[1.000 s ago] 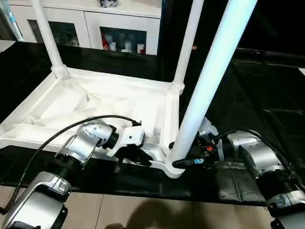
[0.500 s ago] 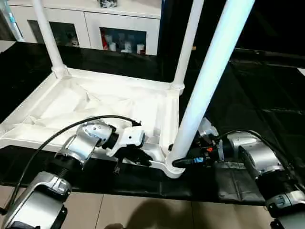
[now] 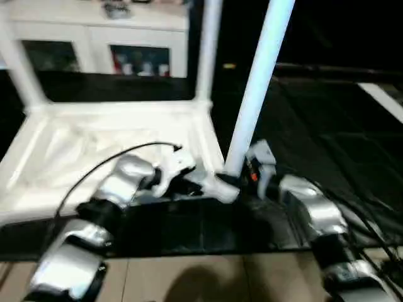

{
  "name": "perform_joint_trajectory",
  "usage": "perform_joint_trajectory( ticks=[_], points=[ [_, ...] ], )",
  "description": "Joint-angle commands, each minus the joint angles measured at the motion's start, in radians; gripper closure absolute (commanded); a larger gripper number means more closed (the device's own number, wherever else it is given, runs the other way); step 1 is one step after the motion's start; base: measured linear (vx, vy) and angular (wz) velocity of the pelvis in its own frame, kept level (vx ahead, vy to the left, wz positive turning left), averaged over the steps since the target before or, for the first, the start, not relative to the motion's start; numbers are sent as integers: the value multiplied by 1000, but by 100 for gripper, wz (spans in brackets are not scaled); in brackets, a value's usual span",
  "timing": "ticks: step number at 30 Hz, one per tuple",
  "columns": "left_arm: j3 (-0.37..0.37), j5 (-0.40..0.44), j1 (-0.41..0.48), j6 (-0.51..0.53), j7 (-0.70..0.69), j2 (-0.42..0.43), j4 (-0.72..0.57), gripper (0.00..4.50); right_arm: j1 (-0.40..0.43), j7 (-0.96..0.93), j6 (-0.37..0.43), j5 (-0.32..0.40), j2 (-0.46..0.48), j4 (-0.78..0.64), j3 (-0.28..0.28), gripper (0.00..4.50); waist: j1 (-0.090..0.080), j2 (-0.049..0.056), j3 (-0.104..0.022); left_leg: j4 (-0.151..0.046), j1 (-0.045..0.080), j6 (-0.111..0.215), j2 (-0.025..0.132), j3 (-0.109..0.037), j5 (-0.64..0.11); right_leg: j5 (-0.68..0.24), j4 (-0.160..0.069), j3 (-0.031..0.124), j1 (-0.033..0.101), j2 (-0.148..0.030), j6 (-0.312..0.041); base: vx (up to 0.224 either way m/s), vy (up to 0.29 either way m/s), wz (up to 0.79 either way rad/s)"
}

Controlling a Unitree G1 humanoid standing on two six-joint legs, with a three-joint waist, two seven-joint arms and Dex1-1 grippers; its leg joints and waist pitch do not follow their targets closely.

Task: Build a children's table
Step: Rotate leg to tighten

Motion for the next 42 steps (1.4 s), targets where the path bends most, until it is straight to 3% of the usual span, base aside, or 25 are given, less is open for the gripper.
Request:
perform_joint_trajectory(
  ticks=[1,3,4,5,7,9,11,14,21,23,26,28,29,32,35,36,38,40,42],
  points=[
    [6,-38,-36,19,78,-89,-9,450,-16,-52,40,5,86,22,61,253,-9,10,-49,-90,21,-56,92,-61,-549,-558,-93,66,23,-126,-12,0,0,0],
    [33,-33,-49,47,152,-125,-4,450,-43,-187,14,-38,142,66,53,254,-15,4,-47,-68,20,-41,67,-48,-436,-625,-111,72,11,-141,-21,0,0,0],
    [40,-31,-52,54,171,-135,-2,450,-54,-223,6,-45,161,83,45,254,-14,6,-48,-66,20,-36,65,-48,-413,-631,-114,69,12,-142,-20,0,0,0],
    [42,-31,-53,58,179,-141,-3,450,-67,-247,1,-46,177,99,36,254,-16,3,-49,-70,8,-24,68,-49,-378,-611,-109,69,21,-137,-13,0,0,0],
    [40,-28,-50,57,182,-142,-6,450,-78,-244,-6,-42,189,109,34,254,-17,8,-51,-79,5,-16,77,-50,-375,-547,-101,77,19,-131,-24,0,0,0],
    [38,-26,-48,55,184,-141,-5,450,-80,-232,-7,-38,192,111,33,254,-14,7,-54,-84,2,-7,80,-45,-346,-456,-85,93,19,-130,-61,0,0,0],
    [38,-21,-43,48,184,-133,-5,450,-72,-213,-7,-29,192,100,34,187,-10,6,-55,-84,0,0,82,-41,-308,-415,-76,101,19,-131,-87,0,0,0],
    [39,-13,-37,42,183,-121,-6,450,-60,-197,-21,-29,186,88,30,169,-4,3,-56,-82,-4,12,81,-35,-248,-382,-68,109,22,-133,-110,0,0,0],
    [23,-3,-19,-7,115,-68,-12,450,15,-42,-57,11,87,-14,37,102,23,-7,-61,-72,-8,58,73,-19,-153,-320,-49,123,19,-125,-118,0,0,0],
    [19,-5,-11,-21,82,-48,-16,450,40,23,-56,34,38,-49,30,91,31,-4,-69,-69,-15,73,75,-20,-90,-230,-32,123,27,-122,-128,0,0,0],
    [3,-9,2,-54,-2,-6,-28,450,77,175,-69,60,-70,-97,31,66,41,-4,-74,-65,-16,100,77,-20,-53,-140,-20,121,28,-118,-150,0,0,0],
    [-1,-10,4,-61,-17,1,-30,450,83,206,-77,61,-89,-104,34,47,43,-2,-76,-62,-17,117,79,-20,-24,-83,-10,120,25,-116,-168,0,0,0],
    [-12,-17,11,-82,-73,20,-42,450,101,309,-86,64,-153,-126,56,41,44,-3,-77,-60,-18,122,78,-19,-25,-76,-10,119,24,-117,-177,0,0,0],
    [-34,-23,23,-120,-147,46,-62,450,108,394,-77,77,-203,-145,66,6,54,-2,-72,-60,-21,127,80,-17,-51,-119,-17,116,25,-115,-169,0,0,0],
    [-66,-16,38,-138,-223,80,-86,450,98,462,-67,94,-241,-150,74,2,59,-8,-69,-62,-20,105,81,-16,-90,-214,-26,115,23,-116,-145,0,0,0],
    [-71,-14,40,-147,-233,85,-87,450,97,473,-69,96,-248,-151,77,2,62,-5,-68,-62,-19,99,80,-16,-97,-238,-28,115,21,-116,-138,0,0,0],
    [-87,-8,46,-183,-273,104,-92,450,91,522,-83,109,-264,-153,85,2,64,-4,-69,-63,-17,89,82,-16,-100,-250,-29,115,19,-115,-132,0,0,0],
    [-102,-6,50,-207,-311,122,-98,450,85,582,-86,129,-277,-152,94,2,71,-10,-70,-62,-15,89,82,-15,-101,-245,-28,117,18,-115,-132,0,0,0],
    [-110,-7,53,-221,-337,131,-104,450,80,628,-85,138,-288,-150,105,2,75,-6,-72,-62,-16,94,87,-17,-83,-205,-19,117,17,-115,-142,0,0,0]
  ],
)
